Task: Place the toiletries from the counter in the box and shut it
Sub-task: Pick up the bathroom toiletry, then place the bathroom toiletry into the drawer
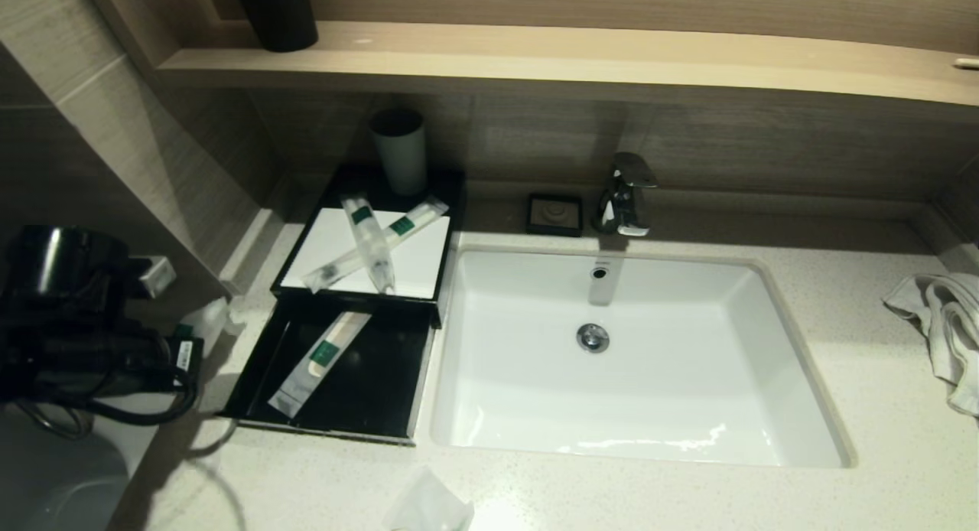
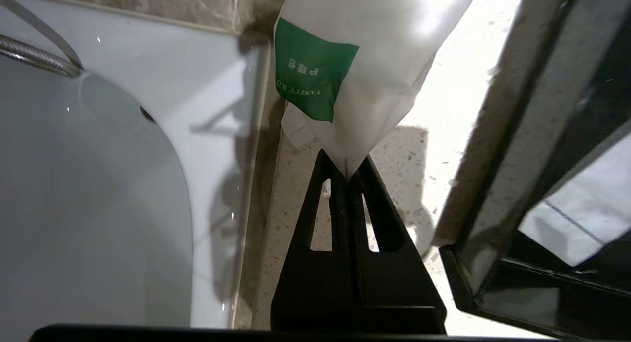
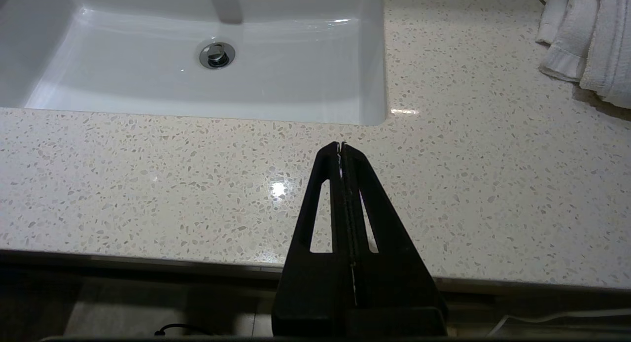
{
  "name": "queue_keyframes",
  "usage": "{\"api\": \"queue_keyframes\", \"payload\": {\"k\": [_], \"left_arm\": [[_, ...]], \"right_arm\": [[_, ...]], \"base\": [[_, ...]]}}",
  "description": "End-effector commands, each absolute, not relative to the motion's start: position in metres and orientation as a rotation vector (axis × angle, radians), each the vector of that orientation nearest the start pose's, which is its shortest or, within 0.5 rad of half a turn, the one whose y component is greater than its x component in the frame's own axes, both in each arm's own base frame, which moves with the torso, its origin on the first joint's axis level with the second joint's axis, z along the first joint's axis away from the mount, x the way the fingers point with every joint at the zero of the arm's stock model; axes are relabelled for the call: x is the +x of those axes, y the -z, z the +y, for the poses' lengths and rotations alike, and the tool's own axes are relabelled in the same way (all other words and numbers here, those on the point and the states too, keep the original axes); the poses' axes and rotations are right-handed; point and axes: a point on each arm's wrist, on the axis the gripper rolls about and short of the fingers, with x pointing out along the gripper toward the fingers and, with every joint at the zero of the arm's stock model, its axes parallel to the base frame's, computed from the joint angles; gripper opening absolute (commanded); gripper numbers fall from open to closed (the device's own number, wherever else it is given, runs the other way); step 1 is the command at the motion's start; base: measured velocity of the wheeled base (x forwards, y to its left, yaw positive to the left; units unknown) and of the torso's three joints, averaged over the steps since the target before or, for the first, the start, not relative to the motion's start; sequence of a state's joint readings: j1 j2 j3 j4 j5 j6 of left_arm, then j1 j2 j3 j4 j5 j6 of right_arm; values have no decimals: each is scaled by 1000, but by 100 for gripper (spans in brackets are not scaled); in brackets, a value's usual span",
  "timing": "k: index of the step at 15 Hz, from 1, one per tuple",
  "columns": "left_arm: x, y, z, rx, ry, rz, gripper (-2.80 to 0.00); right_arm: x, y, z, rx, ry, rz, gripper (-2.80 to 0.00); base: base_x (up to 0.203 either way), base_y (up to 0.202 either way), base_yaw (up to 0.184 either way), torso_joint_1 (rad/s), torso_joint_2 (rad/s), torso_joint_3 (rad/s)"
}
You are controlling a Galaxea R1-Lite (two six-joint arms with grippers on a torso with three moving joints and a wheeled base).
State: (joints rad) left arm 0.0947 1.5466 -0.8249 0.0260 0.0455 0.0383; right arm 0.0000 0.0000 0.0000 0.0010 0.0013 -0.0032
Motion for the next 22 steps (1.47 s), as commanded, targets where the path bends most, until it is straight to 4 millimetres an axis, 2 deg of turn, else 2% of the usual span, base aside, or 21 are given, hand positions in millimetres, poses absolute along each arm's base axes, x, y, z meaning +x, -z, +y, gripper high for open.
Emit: {"api": "queue_keyframes", "payload": {"k": [1, 6, 9, 16, 19, 22], "left_arm": [[234, -191, 23, 20, -119, 672, -280], [207, -220, 17, 11, -64, 547, -280], [192, -226, 6, 21, -10, 544, -280], [158, -232, -37, -2, 212, 619, -280], [153, -233, -51, 23, 289, 699, -280], [162, -225, -67, 60, 350, 766, -280]], "right_arm": [[-23, -75, 0, -3, -2, 0, -280], [-23, -75, 0, -3, -2, 2, -280], [-23, -75, 0, -3, 0, 0, -280], [-23, -75, 0, -3, -2, 1, -280], [-23, -75, 0, -3, -2, 2, -280], [-23, -75, 0, -5, -2, 0, -280]], "base": [[0, 0, 0, 0, 0, 0], [0, 0, 0, 0, 0, 0], [0, 0, 0, 0, 0, 0], [0, 0, 0, 0, 0, 0], [0, 0, 0, 0, 0, 0], [0, 0, 0, 0, 0, 0]]}}
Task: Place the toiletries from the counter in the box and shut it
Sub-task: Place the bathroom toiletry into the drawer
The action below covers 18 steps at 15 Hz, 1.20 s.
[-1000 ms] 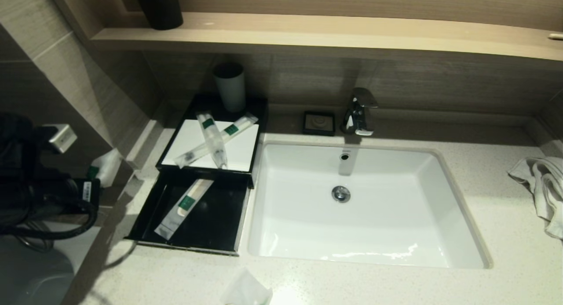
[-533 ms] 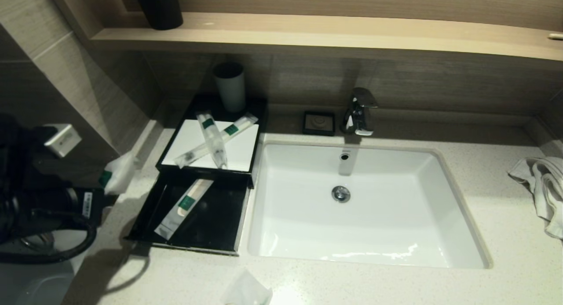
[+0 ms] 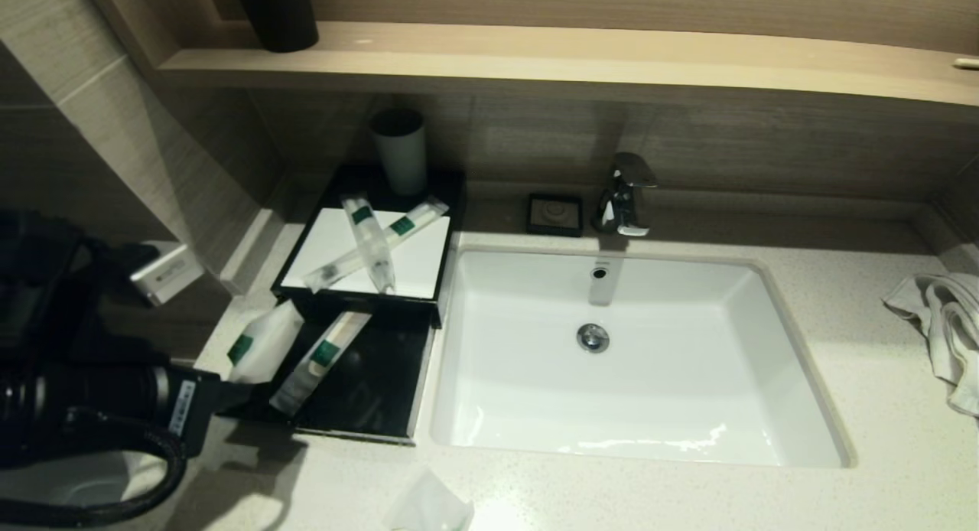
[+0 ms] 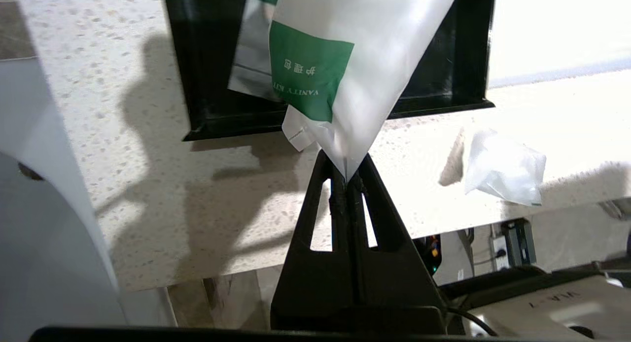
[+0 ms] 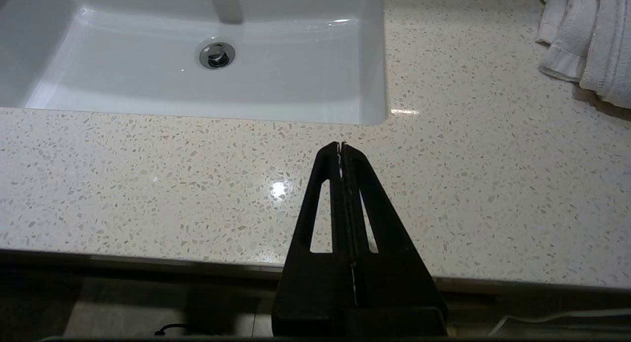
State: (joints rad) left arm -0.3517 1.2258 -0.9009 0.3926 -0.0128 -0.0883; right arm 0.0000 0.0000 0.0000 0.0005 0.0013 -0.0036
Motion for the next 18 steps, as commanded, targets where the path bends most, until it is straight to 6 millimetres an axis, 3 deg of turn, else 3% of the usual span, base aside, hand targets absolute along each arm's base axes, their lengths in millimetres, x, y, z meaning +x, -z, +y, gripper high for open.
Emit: {"api": "queue_keyframes", "payload": {"k": [1, 10, 18], "left_arm": [[166, -222, -72, 70, 365, 786, -280], [209, -226, -111, 15, 353, 967, -280], [236, -213, -132, -3, 318, 1070, -280]], "right_arm": [[-23, -75, 0, -4, -1, 1, -280], [-23, -75, 0, -5, -2, 1, -280], [-23, -75, 0, -3, -2, 2, -280]], "base": [[0, 0, 0, 0, 0, 0], [0, 0, 0, 0, 0, 0], [0, 0, 0, 0, 0, 0]]}}
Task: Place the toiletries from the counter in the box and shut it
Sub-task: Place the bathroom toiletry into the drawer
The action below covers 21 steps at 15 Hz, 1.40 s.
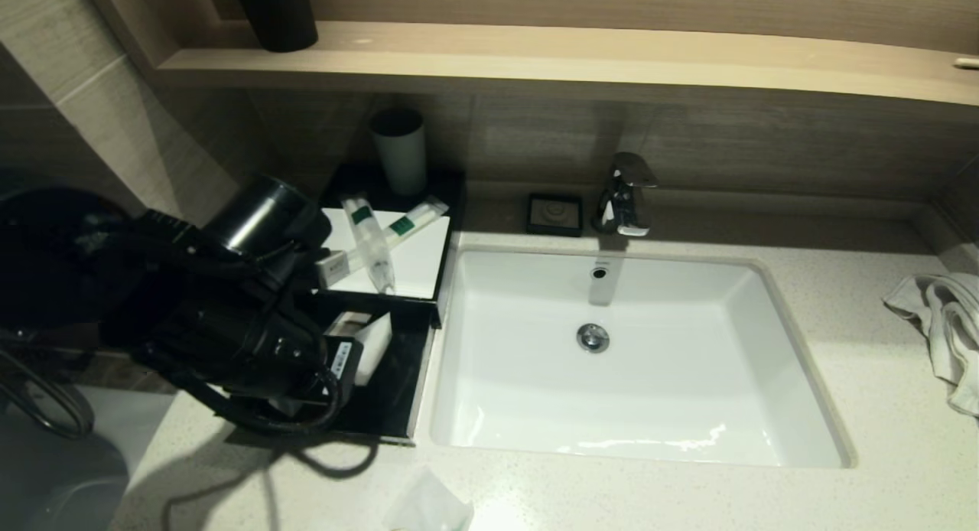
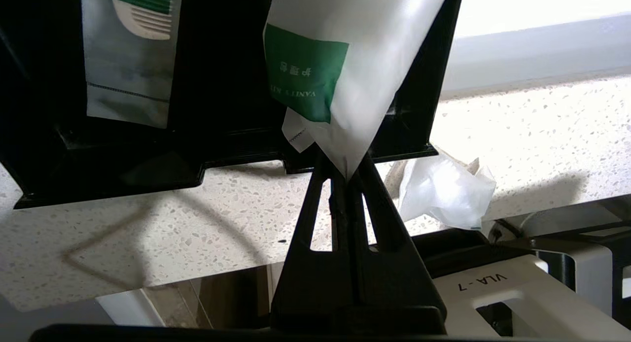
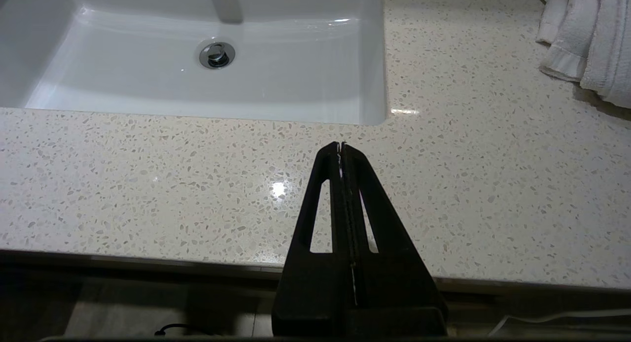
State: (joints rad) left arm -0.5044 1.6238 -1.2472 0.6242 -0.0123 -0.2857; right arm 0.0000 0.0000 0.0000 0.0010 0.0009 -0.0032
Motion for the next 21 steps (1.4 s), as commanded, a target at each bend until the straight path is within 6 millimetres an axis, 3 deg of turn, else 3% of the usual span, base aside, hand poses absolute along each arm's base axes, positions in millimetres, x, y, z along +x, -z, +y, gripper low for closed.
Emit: {"api": "queue_keyframes", "payload": {"k": [1, 21], "left_arm": [[238, -213, -133, -8, 311, 1082, -280], [281, -203, -156, -38, 279, 1113, -280]], "right_arm": [[-23, -75, 0, -3, -2, 2, -280], [-23, -75, 0, -3, 0, 1, -280]], "base": [[0, 0, 0, 0, 0, 0], [0, 0, 0, 0, 0, 0]]}}
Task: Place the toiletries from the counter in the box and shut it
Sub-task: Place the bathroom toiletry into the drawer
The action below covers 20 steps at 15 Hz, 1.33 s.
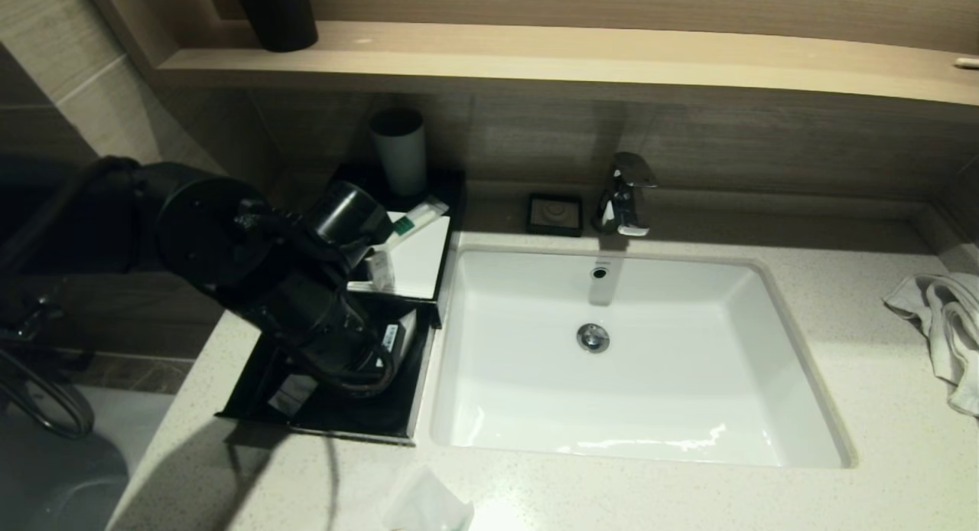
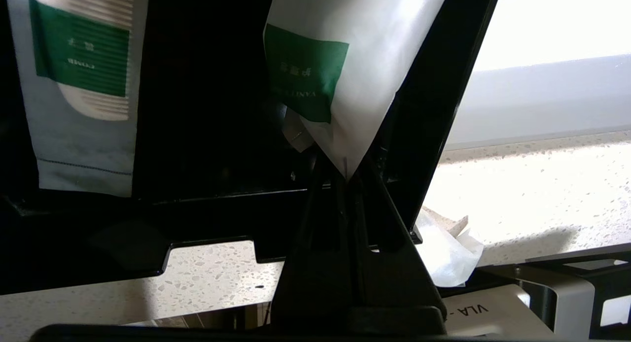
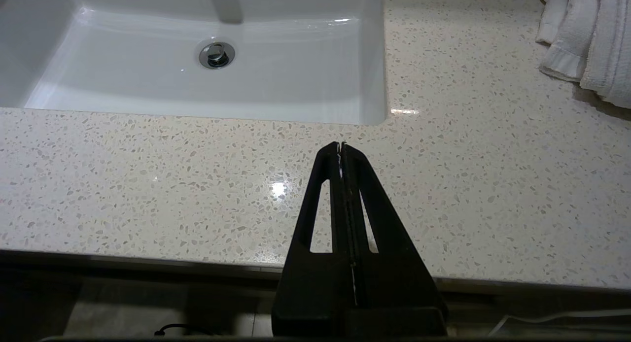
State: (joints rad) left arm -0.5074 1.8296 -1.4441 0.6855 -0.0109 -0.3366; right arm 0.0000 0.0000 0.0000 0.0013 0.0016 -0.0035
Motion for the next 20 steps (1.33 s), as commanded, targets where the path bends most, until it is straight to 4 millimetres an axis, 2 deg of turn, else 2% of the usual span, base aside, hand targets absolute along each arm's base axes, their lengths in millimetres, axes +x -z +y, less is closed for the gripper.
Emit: {"api": "queue_keyframes", "payload": {"k": [1, 6, 12, 20], "left_arm": [[283, -202, -157, -44, 274, 1111, -280], [292, -200, -162, -46, 274, 1110, -280], [299, -207, -162, -69, 259, 1077, -280], [288, -207, -153, 7, 164, 1133, -280]], "right_arm": [[-23, -75, 0, -3, -2, 2, -280], [-23, -75, 0, -3, -2, 0, -280], [-23, -75, 0, -3, -2, 2, -280], [-23, -75, 0, -3, 0, 2, -280]], "base": [[0, 0, 0, 0, 0, 0], [0, 0, 0, 0, 0, 0], [0, 0, 0, 0, 0, 0], [0, 0, 0, 0, 0, 0]]}}
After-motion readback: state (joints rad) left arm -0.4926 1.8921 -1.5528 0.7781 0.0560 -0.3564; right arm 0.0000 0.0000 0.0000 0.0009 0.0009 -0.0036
